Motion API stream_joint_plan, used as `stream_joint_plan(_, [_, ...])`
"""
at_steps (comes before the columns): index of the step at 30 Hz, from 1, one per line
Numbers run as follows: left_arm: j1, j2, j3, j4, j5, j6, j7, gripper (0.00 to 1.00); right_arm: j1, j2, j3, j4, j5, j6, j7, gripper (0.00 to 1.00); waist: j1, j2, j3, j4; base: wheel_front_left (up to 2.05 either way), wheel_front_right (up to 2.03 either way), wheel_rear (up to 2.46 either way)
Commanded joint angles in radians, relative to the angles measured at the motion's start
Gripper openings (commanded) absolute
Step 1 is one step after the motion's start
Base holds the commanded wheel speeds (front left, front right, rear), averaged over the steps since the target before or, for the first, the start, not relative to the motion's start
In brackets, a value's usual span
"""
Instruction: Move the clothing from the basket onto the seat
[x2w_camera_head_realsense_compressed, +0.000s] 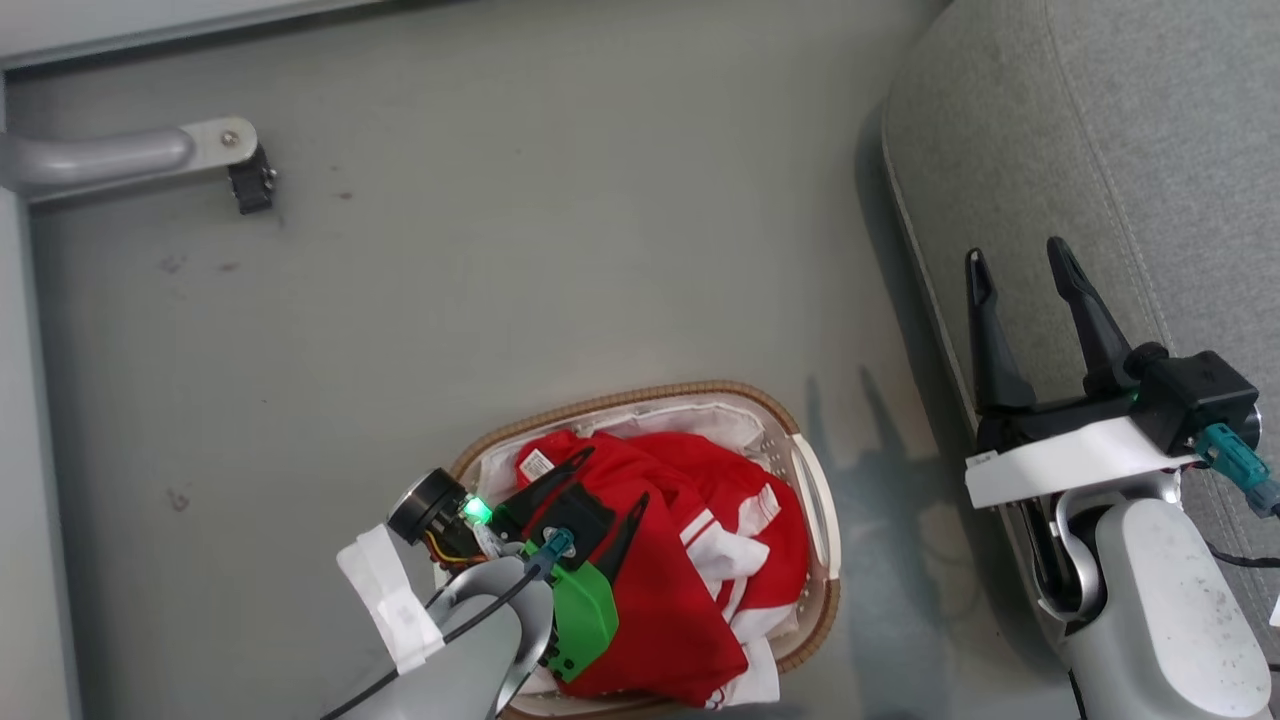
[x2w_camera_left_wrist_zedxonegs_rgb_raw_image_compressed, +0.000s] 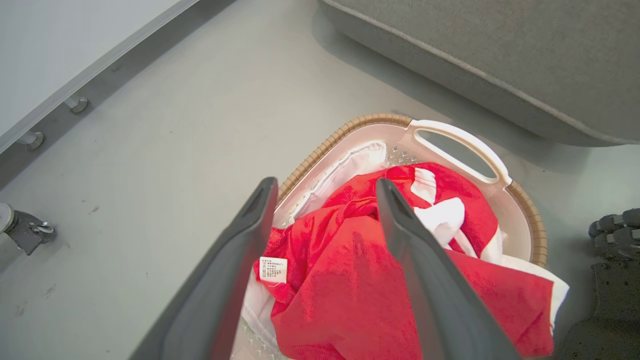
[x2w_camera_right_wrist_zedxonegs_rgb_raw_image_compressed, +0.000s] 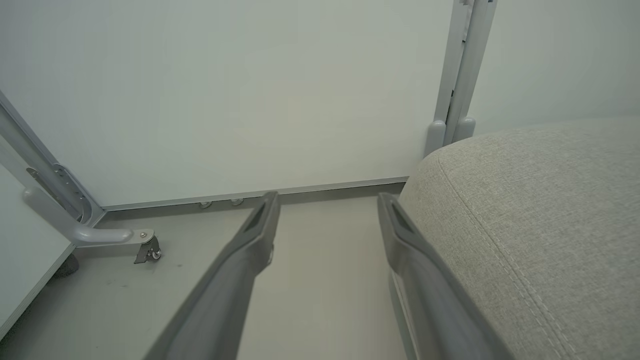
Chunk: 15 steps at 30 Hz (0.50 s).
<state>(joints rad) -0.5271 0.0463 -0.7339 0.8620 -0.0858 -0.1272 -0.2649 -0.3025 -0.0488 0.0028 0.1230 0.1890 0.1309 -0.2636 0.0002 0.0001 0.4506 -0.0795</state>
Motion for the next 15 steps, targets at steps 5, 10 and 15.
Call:
stream_joint_plan(5, [-0.105,0.007,-0.107,0.138,-0.04,-0.004,0.027,1.0,-0.052,-0.003,0.011,-0.016,0.033,0.0,-0.002,1.0,-0.0002,-0.0001,0.203,-0.11,0.0,0.0,0.0])
stream_joint_plan(10, [-0.182,0.008,-0.187,0.242,-0.08,-0.004,0.061,1.0,-0.078,-0.003,0.022,-0.023,0.06,0.0,-0.002,1.0,-0.0002,-0.0001,0.261,-0.14,0.0,0.0,0.0])
stream_joint_plan(15, [-0.236,0.016,-0.205,0.325,-0.109,-0.004,0.062,1.0,-0.082,-0.003,0.045,-0.022,0.089,0.0,-0.002,1.0,-0.0002,-0.0001,0.292,-0.166,0.0,0.0,0.0])
